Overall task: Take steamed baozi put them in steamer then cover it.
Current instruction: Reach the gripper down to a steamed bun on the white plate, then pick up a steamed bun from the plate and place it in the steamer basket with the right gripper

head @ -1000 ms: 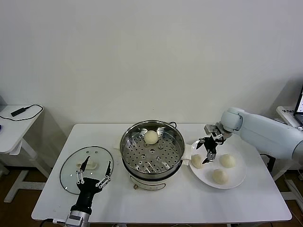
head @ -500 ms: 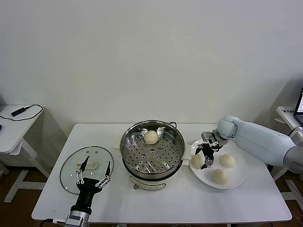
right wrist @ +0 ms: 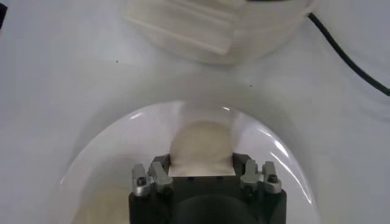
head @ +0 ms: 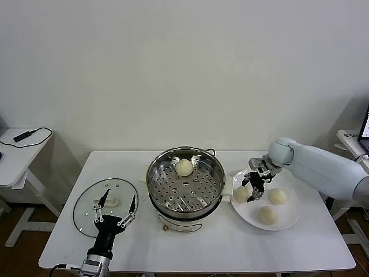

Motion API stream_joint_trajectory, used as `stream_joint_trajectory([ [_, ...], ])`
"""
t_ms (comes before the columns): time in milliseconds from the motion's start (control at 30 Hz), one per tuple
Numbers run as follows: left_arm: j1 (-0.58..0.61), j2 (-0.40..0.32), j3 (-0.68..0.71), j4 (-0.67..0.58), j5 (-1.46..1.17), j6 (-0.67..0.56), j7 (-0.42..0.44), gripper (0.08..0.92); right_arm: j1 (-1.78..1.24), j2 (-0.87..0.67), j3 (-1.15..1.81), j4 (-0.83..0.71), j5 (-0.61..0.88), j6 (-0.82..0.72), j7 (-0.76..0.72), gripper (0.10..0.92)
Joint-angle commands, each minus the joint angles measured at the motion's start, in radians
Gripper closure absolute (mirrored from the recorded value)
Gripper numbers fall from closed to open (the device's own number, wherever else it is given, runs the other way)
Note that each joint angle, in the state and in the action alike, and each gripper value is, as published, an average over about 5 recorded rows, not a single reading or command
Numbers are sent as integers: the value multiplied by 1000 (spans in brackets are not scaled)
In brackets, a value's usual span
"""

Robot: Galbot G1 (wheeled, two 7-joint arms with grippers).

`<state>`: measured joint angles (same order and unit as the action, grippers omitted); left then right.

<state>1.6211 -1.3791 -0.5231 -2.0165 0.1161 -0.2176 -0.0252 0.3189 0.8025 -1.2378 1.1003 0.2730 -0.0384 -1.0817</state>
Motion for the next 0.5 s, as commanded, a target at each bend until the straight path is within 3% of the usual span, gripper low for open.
stream_joint_trajectory([
  [33,-8,4,7,-7,-1,5,-2,177,346,-26,-149,124,100,-6,-119,346],
  [233,-12,13,13,-5,0,6,-4,177,546,71,-224,218,241,-58,-172,347],
  [500,-18,15,18,1,1,5,-6,177,549,265,-207,267,372,-174,-104,347],
])
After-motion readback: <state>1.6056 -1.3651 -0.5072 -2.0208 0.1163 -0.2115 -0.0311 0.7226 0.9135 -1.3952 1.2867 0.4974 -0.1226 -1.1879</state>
